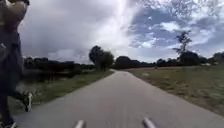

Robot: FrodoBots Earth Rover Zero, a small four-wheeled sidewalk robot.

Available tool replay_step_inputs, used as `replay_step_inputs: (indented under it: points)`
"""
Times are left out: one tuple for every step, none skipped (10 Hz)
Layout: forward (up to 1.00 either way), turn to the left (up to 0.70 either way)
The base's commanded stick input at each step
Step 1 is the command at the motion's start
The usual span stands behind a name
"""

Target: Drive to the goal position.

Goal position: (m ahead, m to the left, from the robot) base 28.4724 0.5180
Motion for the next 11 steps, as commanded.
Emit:
replay_step_inputs:
  points:
    - [0.7, 0.0]
    - [0.7, 0.0]
    - [0.7, -0.01]
    - [0.7, -0.08]
    - [0.7, -0.16]
    - [0.7, -0.33]
    - [0.7, -0.07]
    - [0.7, 0.0]
    - [0.7, 0.0]
    - [0.7, 0.0]
    - [0.7, 0.0]
